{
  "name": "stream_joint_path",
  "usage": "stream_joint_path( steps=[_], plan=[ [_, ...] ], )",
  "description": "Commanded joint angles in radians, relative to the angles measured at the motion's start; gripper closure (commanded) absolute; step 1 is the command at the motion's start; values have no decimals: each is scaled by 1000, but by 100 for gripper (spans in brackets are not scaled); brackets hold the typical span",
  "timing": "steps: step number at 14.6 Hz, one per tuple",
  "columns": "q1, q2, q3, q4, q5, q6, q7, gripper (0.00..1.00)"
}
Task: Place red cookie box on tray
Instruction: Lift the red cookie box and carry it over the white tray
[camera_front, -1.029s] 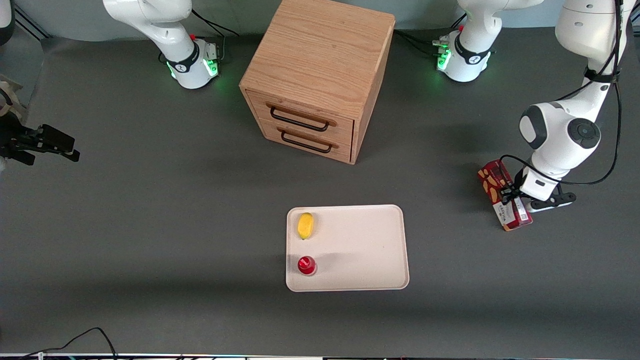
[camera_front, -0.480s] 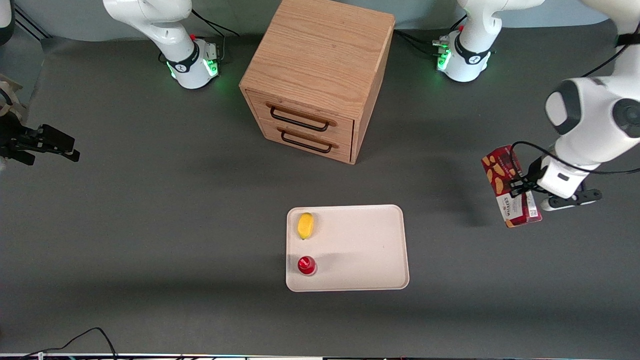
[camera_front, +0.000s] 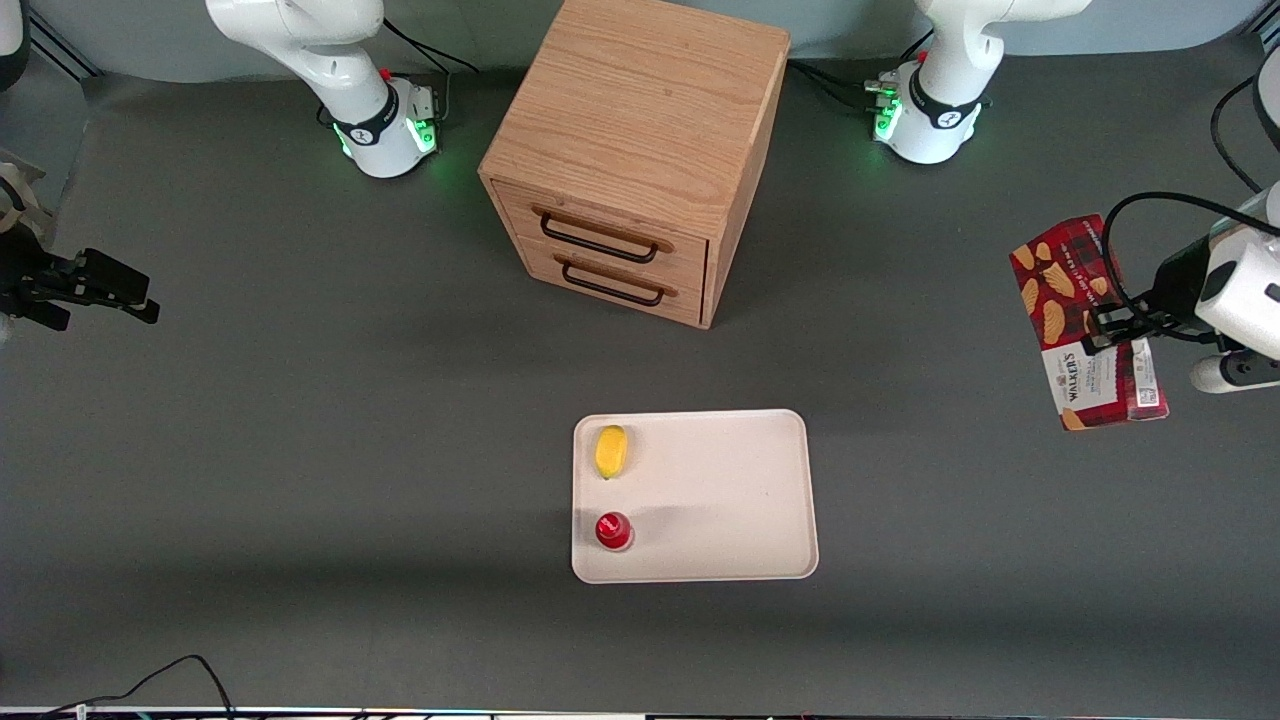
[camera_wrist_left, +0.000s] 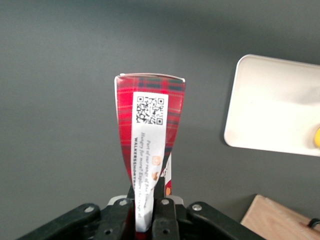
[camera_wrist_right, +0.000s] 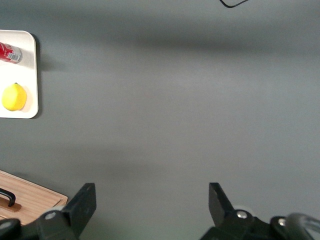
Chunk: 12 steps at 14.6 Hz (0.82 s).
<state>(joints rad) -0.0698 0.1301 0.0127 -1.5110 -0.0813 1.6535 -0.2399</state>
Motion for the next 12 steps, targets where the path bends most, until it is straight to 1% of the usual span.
stream_joint_path(
  steps=[1, 3, 4, 7, 8, 11, 12],
  plan=[
    [-31, 158, -55, 175, -5, -35, -181, 100],
    [-42, 257, -134, 248, 8, -11, -353, 100],
    [-71, 313, -154, 286, 12, 29, -440, 100],
    [-195, 474, -157, 343, 101, 208, -603, 100],
    [-215, 512, -157, 344, 112, 262, -613, 100],
    [-251, 598, -158, 330, 202, 397, -618, 100],
    [-263, 620, -158, 315, 213, 441, -618, 100]
  ],
)
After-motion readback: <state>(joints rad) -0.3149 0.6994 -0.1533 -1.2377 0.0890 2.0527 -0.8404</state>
